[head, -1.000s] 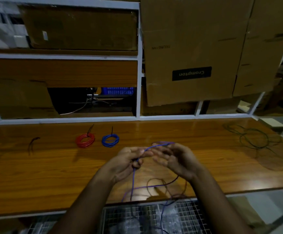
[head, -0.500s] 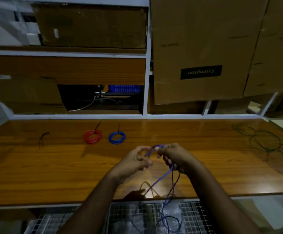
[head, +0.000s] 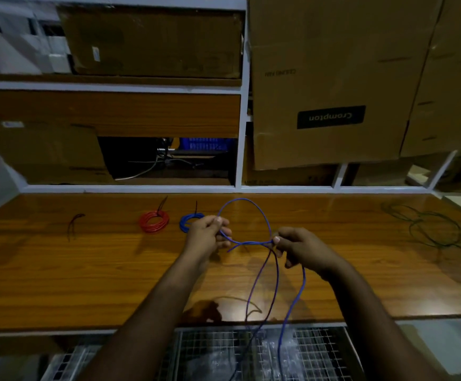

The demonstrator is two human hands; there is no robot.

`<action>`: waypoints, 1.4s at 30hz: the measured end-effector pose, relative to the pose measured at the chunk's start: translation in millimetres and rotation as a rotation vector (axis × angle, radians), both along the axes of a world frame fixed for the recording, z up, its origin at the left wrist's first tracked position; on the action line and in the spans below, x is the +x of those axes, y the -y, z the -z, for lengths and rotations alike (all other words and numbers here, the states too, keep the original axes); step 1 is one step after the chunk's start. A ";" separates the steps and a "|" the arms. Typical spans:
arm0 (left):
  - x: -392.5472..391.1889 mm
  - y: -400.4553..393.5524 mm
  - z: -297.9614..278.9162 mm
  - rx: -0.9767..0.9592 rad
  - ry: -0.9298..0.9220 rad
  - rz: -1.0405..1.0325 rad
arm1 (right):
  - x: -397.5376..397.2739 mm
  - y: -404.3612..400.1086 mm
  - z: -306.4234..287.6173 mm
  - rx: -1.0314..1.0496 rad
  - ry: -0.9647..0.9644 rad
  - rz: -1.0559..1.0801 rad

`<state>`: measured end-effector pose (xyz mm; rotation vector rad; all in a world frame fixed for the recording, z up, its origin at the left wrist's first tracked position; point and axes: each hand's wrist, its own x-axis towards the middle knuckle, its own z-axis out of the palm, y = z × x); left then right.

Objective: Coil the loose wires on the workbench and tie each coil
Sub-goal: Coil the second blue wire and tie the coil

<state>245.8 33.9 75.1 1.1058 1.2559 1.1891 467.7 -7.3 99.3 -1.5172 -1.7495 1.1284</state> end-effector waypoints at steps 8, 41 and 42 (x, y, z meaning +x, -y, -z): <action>7.2 5.4 -3.3 -0.113 0.345 -0.088 | -6.0 1.2 13.9 0.140 -0.182 0.035; 8.3 19.9 -51.6 0.097 -0.216 0.388 | -27.2 2.0 -12.2 0.357 -0.277 0.143; 8.9 22.1 -59.0 0.070 -0.233 0.466 | -29.2 2.1 -14.8 0.381 -0.256 0.123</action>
